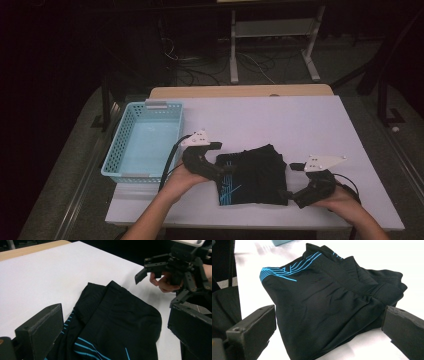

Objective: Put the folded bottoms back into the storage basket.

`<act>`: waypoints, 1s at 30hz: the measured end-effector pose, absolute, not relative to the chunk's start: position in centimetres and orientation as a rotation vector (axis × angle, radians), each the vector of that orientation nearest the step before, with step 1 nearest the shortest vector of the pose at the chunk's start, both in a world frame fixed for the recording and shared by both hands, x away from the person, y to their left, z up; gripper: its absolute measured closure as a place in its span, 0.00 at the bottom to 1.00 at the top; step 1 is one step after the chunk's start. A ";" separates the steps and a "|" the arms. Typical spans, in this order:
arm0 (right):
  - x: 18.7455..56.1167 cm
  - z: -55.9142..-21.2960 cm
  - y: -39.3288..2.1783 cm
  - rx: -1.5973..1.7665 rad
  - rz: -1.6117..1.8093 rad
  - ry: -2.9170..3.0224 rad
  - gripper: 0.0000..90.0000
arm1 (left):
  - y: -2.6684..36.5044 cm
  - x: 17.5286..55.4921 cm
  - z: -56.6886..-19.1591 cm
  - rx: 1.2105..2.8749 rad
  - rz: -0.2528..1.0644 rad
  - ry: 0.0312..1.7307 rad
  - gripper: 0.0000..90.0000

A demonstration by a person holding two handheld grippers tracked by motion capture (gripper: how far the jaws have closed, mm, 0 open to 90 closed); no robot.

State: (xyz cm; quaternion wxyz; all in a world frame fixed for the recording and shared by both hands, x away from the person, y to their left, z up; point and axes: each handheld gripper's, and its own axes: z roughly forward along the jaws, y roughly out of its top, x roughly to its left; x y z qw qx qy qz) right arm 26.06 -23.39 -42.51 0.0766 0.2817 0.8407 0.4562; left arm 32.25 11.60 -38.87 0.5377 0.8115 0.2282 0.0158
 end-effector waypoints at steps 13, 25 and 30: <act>26.0 -42.4 -23.5 0.840 1.368 2.513 0.00 | 10.0 33.9 -39.8 1.953 0.095 0.595 0.00; 26.0 -42.4 -23.5 0.834 1.366 2.517 0.00 | 9.6 35.3 -41.3 1.991 0.148 0.645 0.03; 26.0 -42.3 -23.6 0.836 1.365 2.514 0.00 | 9.5 35.7 -41.8 2.006 0.156 0.665 0.06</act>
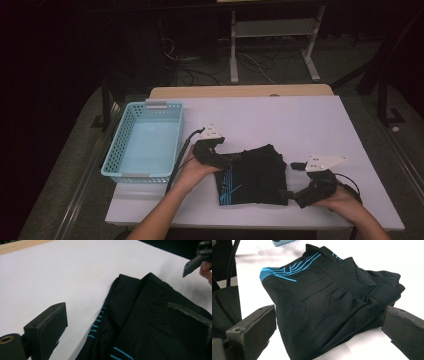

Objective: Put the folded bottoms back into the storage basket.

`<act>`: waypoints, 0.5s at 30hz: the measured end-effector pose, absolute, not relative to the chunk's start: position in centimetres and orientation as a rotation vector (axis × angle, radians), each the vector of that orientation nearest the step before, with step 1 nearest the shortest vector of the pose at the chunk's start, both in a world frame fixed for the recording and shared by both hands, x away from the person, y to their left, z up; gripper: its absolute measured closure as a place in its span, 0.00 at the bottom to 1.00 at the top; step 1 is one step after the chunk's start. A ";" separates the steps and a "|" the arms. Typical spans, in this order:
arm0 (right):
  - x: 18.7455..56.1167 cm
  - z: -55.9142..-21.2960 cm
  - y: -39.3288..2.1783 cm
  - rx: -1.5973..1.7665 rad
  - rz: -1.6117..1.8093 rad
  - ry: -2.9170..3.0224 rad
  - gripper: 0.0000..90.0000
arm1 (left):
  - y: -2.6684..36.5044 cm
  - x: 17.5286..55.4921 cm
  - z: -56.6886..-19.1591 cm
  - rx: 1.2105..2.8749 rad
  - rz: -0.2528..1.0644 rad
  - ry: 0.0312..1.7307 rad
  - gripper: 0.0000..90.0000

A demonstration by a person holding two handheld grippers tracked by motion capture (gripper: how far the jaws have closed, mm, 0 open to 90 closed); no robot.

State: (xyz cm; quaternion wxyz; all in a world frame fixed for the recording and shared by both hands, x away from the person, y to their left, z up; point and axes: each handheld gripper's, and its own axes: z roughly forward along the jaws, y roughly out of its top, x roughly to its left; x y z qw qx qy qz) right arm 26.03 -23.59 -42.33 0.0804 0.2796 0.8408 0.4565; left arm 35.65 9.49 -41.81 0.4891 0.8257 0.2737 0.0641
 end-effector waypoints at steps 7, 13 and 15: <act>26.0 -42.3 -23.6 0.834 1.358 2.518 0.00 | 9.7 35.9 -42.4 2.046 0.159 0.685 0.08; 26.0 -42.3 -23.6 0.836 1.360 2.517 0.00 | 9.9 36.1 -43.1 2.071 0.154 0.721 0.08; 26.0 -42.3 -23.7 0.838 1.360 2.517 0.00 | 9.9 36.1 -43.3 2.078 0.151 0.725 0.08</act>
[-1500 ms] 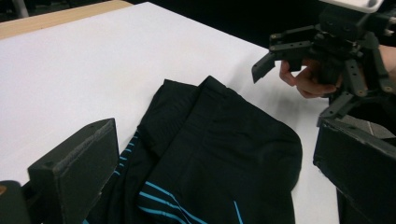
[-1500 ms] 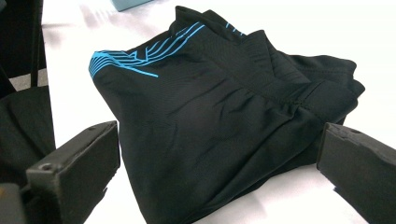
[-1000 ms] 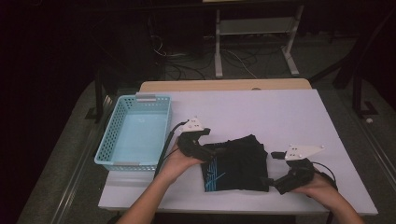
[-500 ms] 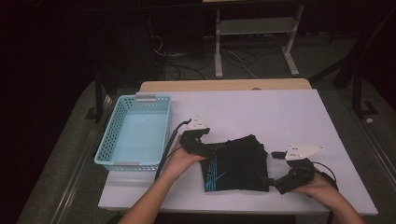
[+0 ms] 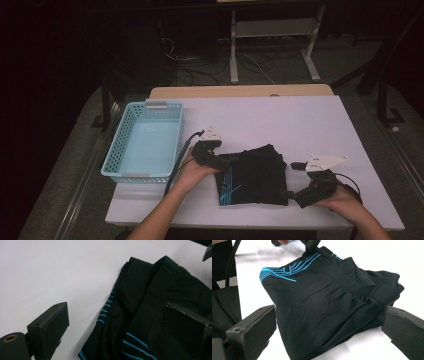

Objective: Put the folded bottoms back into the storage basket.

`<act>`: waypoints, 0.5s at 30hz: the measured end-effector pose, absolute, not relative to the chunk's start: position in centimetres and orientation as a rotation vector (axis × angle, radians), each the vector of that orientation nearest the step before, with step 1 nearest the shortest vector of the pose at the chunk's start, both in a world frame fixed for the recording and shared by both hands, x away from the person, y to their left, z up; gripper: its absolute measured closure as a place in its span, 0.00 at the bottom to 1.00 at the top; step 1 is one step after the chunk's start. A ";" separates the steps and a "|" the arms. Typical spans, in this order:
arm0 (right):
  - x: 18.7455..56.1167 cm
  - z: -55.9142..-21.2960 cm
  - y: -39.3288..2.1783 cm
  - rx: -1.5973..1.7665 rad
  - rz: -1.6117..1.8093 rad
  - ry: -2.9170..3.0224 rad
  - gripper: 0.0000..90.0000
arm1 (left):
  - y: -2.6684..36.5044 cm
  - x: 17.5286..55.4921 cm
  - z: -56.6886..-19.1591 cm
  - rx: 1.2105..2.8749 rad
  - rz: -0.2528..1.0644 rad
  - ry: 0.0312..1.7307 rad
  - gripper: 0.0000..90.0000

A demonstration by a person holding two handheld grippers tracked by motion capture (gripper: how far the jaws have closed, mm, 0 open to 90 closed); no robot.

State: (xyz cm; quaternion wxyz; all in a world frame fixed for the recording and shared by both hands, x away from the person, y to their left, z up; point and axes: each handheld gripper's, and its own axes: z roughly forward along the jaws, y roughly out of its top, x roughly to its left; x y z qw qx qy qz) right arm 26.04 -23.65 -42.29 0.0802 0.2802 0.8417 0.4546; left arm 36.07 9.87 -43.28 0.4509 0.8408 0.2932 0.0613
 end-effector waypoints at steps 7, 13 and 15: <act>26.1 -42.3 -23.7 0.834 1.359 2.517 0.00 | 9.8 35.9 -43.8 2.106 0.142 0.738 0.07; 26.1 -42.3 -23.7 0.833 1.362 2.516 0.00 | 9.9 35.8 -44.6 2.150 0.139 0.757 0.05; 26.0 -42.3 -23.7 0.832 1.360 2.519 0.00 | 9.8 35.8 -44.9 2.165 0.139 0.765 0.05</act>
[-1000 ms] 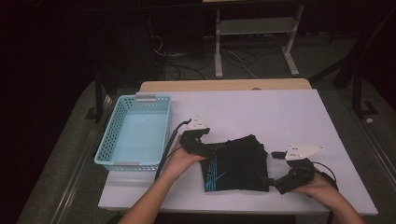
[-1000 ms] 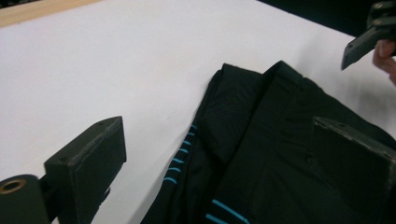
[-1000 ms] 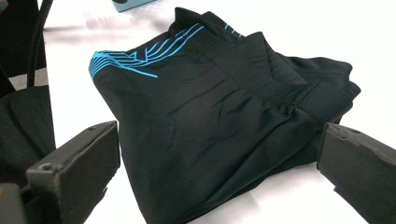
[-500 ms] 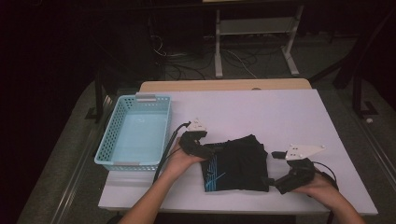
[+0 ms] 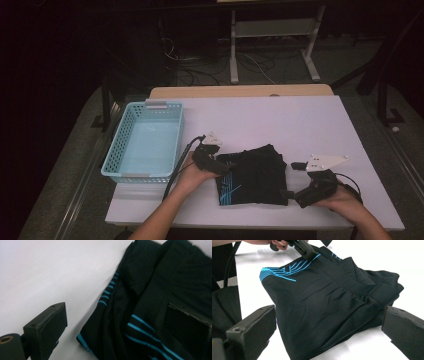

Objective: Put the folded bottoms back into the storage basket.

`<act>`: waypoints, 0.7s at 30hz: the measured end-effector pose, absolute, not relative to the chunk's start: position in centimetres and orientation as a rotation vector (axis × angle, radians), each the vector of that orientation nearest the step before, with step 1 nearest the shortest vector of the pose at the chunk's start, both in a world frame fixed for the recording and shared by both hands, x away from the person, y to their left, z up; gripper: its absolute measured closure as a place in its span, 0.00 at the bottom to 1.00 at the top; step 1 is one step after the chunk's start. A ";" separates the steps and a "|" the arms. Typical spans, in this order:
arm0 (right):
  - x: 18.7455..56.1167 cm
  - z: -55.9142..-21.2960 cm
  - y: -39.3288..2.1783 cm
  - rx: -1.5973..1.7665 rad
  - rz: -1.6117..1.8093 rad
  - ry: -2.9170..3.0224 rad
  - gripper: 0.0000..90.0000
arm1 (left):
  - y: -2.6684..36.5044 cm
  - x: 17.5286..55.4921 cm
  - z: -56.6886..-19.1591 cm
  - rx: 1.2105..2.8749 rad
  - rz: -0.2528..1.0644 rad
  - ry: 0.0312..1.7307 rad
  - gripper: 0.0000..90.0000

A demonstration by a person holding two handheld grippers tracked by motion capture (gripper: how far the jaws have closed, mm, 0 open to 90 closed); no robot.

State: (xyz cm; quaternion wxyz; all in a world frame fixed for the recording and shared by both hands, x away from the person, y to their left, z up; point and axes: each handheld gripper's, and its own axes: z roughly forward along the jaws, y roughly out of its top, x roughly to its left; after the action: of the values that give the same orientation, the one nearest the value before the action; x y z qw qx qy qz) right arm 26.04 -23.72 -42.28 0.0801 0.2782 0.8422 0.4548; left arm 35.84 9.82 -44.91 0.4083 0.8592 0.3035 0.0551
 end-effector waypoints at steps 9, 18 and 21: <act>26.0 -42.2 -23.8 0.833 1.363 2.516 0.00 | 9.2 35.8 -45.7 2.227 0.161 0.765 0.06; 26.1 -42.3 -23.7 0.834 1.361 2.518 0.00 | 9.3 35.5 -45.4 2.237 0.135 0.711 0.28; 26.0 -42.3 -23.7 0.835 1.359 2.520 0.00 | 9.2 35.3 -45.3 2.233 0.105 0.686 0.42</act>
State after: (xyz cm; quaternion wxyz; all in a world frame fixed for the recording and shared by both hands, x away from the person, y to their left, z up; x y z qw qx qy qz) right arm 26.02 -23.65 -42.29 0.0793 0.2792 0.8423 0.4542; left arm 35.34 9.25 -45.29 0.3912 0.8789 0.2699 0.0413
